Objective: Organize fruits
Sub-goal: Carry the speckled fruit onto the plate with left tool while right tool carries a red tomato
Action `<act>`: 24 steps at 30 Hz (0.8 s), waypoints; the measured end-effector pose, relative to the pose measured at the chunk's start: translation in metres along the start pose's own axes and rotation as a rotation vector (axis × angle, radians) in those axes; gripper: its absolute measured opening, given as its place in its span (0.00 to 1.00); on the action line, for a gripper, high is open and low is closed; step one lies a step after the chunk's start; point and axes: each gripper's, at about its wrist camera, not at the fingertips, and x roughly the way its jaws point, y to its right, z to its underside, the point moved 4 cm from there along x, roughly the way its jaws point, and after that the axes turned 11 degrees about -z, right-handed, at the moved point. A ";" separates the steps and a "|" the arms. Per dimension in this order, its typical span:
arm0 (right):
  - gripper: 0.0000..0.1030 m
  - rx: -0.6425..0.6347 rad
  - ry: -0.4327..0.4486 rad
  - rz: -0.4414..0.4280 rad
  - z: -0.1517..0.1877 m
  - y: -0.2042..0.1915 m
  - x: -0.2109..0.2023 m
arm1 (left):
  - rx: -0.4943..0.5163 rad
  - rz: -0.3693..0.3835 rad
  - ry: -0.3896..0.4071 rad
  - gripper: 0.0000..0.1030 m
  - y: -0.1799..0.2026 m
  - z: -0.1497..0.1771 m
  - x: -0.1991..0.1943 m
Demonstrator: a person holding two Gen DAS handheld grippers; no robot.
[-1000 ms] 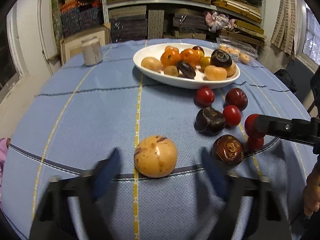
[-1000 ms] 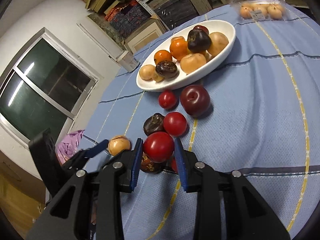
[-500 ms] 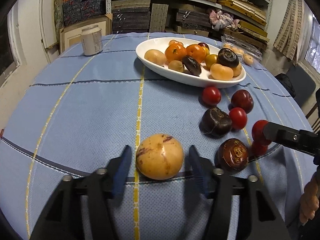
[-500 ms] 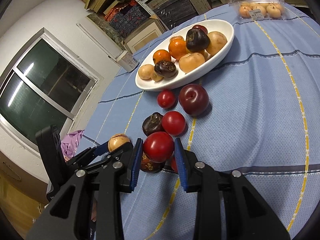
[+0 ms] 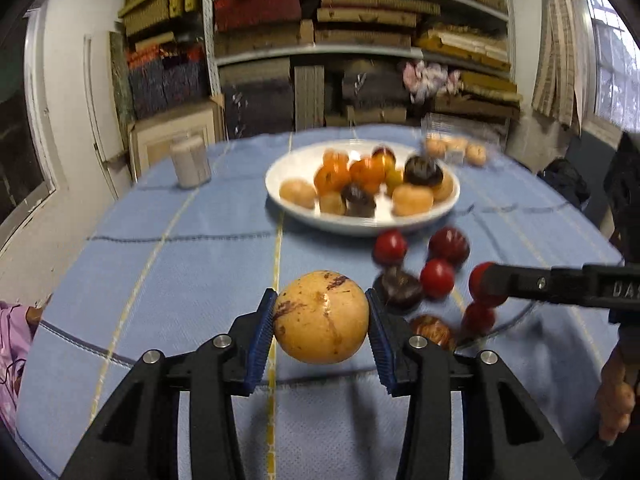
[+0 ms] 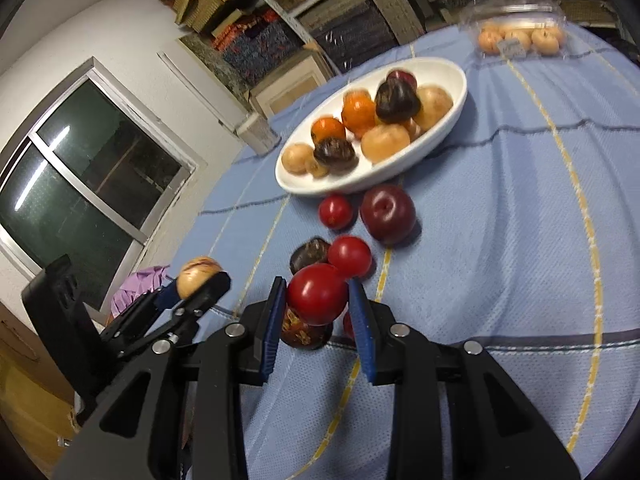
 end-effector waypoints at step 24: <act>0.32 -0.090 0.036 0.140 -0.162 0.028 0.083 | -0.112 0.058 -0.144 0.44 0.016 -0.115 0.163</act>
